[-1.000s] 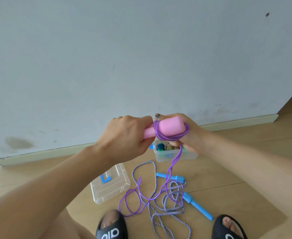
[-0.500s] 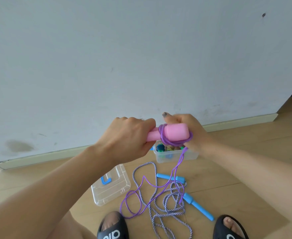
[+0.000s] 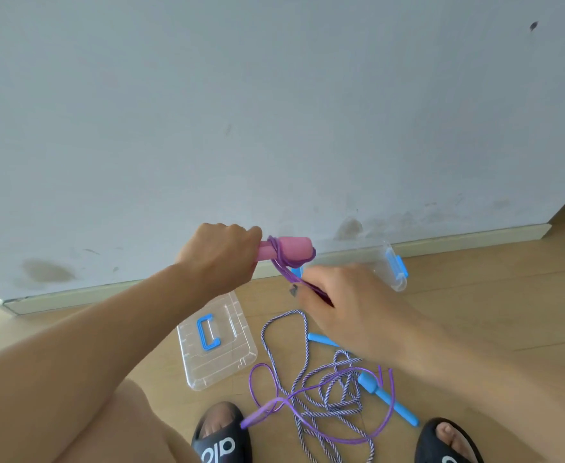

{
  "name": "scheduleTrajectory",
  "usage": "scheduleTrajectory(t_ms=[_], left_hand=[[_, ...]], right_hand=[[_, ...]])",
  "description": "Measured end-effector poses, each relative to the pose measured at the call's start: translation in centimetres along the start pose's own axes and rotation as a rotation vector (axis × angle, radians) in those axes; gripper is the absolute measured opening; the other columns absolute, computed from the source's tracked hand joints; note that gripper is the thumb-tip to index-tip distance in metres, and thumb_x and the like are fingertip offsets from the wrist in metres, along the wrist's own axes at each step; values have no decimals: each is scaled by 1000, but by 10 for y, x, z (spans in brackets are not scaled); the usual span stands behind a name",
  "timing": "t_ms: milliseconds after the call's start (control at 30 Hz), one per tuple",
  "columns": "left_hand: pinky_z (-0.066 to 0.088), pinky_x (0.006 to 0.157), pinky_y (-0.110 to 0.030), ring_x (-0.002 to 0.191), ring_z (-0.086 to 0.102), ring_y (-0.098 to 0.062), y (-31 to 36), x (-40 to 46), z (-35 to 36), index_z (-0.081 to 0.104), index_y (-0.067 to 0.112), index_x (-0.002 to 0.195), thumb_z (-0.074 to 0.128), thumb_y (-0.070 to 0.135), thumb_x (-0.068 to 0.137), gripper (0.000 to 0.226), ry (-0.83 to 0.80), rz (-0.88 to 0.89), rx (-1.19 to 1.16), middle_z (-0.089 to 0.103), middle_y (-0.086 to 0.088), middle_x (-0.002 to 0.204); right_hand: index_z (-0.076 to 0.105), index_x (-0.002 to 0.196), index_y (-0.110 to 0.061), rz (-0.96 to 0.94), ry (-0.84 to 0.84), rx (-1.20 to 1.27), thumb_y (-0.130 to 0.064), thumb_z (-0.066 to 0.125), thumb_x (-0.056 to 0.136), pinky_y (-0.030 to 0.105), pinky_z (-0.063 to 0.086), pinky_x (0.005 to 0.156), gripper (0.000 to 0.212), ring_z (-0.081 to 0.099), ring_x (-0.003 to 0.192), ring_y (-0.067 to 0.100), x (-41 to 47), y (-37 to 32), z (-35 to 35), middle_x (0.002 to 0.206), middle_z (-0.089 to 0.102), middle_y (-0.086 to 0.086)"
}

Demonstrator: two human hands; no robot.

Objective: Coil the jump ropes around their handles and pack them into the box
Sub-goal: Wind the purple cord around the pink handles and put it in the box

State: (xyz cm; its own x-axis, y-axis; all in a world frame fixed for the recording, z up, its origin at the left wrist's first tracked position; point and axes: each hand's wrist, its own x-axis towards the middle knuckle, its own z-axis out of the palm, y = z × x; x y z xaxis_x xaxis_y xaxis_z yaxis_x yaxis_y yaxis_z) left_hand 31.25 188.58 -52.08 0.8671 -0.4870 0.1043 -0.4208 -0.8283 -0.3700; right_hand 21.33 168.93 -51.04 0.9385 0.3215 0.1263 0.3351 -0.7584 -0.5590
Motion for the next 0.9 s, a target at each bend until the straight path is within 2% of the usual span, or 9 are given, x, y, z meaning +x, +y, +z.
scheduleTrajectory(t_ms=[133, 233, 267, 367, 400, 467, 567, 733, 900], left_hand=[[24, 50, -31, 61, 48, -29, 16, -5, -3, 47, 18, 97, 42, 24, 97, 8, -32, 83, 78, 62, -1, 86], [29, 55, -32, 70, 64, -31, 33, -12, -8, 51, 17, 103, 44, 24, 96, 12, 12, 191, 49, 65, -2, 89], [27, 52, -31, 66, 65, -31, 37, -15, -10, 49, 18, 95, 49, 24, 94, 6, 23, 233, 29, 64, -2, 83], [4, 46, -24, 34, 49, -26, 37, -20, -18, 31, 20, 72, 75, 25, 71, 44, 79, 273, 36, 52, 1, 52], [1, 47, -24, 31, 43, -25, 36, -18, -18, 31, 20, 70, 76, 25, 68, 46, 92, 267, 24, 50, 2, 49], [7, 45, -25, 38, 41, -26, 40, -16, -8, 41, 20, 72, 68, 25, 78, 28, 64, 258, 28, 56, 0, 56], [24, 47, -28, 50, 54, -27, 50, -13, -7, 58, 16, 80, 57, 17, 82, 3, 46, 288, 7, 63, -7, 69], [32, 54, -33, 67, 64, -34, 54, -9, -21, 54, 17, 94, 49, 29, 94, 12, 116, 239, -74, 63, -3, 79], [28, 43, -27, 42, 53, -31, 48, -8, -23, 53, 16, 76, 65, 32, 81, 21, 204, 273, -113, 55, 1, 56]], right_hand=[[27, 55, -27, -160, 173, -269, -44, 51, 94, 32, 20, 43, 50, 26, 40, 15, 15, 4, -22, 41, 25, -3], [24, 53, -18, -171, 203, -320, -51, 47, 94, 29, 15, 45, 58, 22, 41, 15, 33, 12, -34, 41, 21, 1], [25, 54, -16, -175, 195, -319, -53, 46, 95, 30, 17, 45, 60, 23, 43, 17, 39, 15, -35, 43, 22, 2], [25, 56, -14, -144, 156, -239, -54, 50, 96, 32, 21, 49, 62, 23, 50, 20, 53, 20, -37, 46, 23, 2], [25, 56, -15, -141, 139, -198, -54, 52, 96, 33, 21, 50, 62, 22, 51, 19, 55, 20, -39, 47, 23, 2], [24, 55, -17, -188, 110, -156, -51, 54, 95, 33, 21, 51, 61, 23, 53, 18, 56, 12, -41, 48, 23, 2], [22, 55, -16, -271, 91, -193, -47, 56, 95, 31, 20, 50, 61, 24, 53, 19, 52, -6, -41, 48, 24, 4], [21, 57, -16, -37, 75, -95, -48, 57, 94, 33, 18, 52, 61, 18, 52, 16, 72, 30, -53, 49, 17, -2], [21, 56, -16, 37, -14, 47, -46, 61, 93, 32, 17, 53, 61, 17, 53, 16, 80, 53, -47, 53, 18, -1]])
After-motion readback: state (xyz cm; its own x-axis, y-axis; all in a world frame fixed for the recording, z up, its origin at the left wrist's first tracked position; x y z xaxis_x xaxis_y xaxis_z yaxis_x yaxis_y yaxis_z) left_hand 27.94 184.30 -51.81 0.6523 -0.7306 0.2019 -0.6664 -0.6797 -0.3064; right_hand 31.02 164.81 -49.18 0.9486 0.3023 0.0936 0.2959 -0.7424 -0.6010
